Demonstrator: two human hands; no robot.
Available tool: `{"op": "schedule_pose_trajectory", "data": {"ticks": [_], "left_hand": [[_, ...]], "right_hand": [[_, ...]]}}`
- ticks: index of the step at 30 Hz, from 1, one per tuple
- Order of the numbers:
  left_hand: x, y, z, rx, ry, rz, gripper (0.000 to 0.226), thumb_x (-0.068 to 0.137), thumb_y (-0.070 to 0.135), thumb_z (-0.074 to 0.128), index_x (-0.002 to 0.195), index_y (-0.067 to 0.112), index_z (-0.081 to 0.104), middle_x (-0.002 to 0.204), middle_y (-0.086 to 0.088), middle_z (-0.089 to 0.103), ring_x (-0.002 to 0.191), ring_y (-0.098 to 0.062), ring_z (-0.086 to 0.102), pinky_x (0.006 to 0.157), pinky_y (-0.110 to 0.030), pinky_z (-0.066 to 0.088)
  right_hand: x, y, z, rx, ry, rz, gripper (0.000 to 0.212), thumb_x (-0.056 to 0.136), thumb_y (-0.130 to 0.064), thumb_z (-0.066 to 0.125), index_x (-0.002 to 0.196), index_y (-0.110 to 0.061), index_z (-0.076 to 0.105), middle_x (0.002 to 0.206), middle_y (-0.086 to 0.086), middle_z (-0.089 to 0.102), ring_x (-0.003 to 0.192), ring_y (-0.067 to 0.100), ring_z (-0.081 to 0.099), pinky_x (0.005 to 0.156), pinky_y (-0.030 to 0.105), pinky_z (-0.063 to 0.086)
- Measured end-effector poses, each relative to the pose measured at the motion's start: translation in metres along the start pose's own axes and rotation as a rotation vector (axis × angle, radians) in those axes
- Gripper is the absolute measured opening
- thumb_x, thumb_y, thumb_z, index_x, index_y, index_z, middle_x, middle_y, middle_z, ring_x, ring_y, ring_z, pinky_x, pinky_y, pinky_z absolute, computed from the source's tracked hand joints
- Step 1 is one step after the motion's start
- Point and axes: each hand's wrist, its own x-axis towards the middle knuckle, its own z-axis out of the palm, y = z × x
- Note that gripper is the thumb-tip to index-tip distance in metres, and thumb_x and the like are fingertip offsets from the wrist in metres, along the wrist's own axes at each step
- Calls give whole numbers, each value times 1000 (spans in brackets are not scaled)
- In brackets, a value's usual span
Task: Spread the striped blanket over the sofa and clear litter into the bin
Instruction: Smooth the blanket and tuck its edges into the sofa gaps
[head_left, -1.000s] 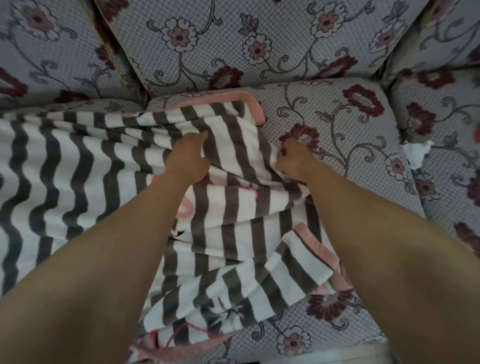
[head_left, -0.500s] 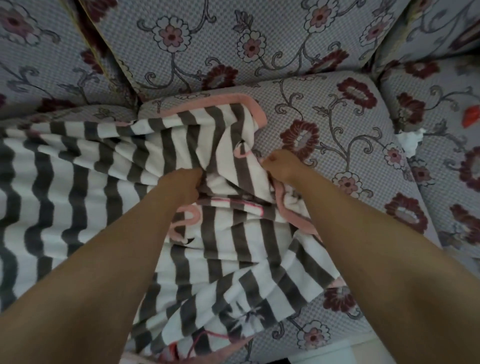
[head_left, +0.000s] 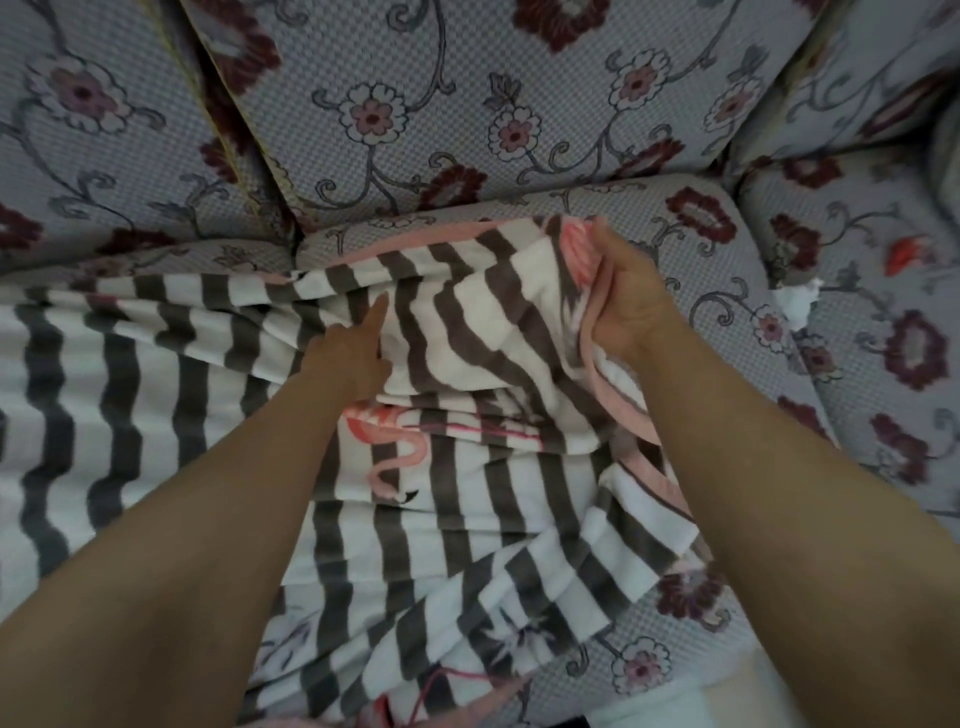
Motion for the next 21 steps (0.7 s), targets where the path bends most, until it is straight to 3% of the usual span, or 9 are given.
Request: {"op": "schedule_pose_trajectory", "data": {"ticks": [3,7,11,13,14,16,18,20,21], "left_hand": [[-11,8,-9,-55,86,37,86,90,31,55,151,23,-5,125,-24,52,109,-41,52,87,-45,47],[-22,22,-42,-214,298,-28,86,88,28,60,152,21,3,144,-28,24,131,-47,27,102,-55,37],[-30,50,-91,-297,585,-31,96,83,28,66,152,21,-1,153,-23,11,136,-47,19,106,-55,27],[-31,58,-116,-361,704,-29,92,79,16,66,151,23,8,154,-19,15,137,-45,20,105,-55,29],[-31,59,-127,-341,684,-28,86,79,15,66,149,24,17,152,-18,21,135,-45,24,104,-55,31],[-32,59,-139,-157,524,11,54,82,19,65,133,12,48,134,-22,46,122,-44,42,97,-55,40],[-42,62,-141,-117,466,43,25,86,14,59,108,5,65,111,-24,61,105,-43,55,88,-52,46],[-55,66,-138,-287,498,42,27,86,5,52,109,8,65,108,-23,64,100,-41,58,84,-50,49],[-61,66,-137,-330,513,48,32,85,1,50,112,9,65,110,-22,64,100,-41,58,84,-50,50]], "right_hand": [[-23,-38,11,127,29,-141,27,95,-21,48,104,-1,64,105,18,67,103,32,63,97,43,49],[-61,-72,25,173,-86,-243,25,79,-23,54,75,-6,72,87,14,71,89,29,67,92,40,51],[-88,-96,31,86,-115,-268,2,75,-7,52,76,-6,52,70,11,61,75,27,59,79,37,54],[-93,-106,30,23,-119,-299,16,79,4,45,69,-9,43,59,5,55,64,23,55,70,33,54],[-95,-112,28,-2,-101,-328,24,80,10,41,68,-10,41,58,3,54,63,21,54,67,32,53],[-100,-120,24,-56,-61,-369,34,79,20,35,77,-12,46,66,3,56,68,22,55,68,35,53],[-104,-128,17,-136,-58,-354,47,77,26,37,100,-13,52,85,9,55,78,25,58,74,41,54],[-104,-133,10,-365,16,-296,60,74,28,45,117,-12,55,102,11,54,89,26,61,80,42,56],[-105,-134,7,-592,75,-281,62,73,26,50,121,-12,57,110,8,54,96,23,62,82,38,58]]}}
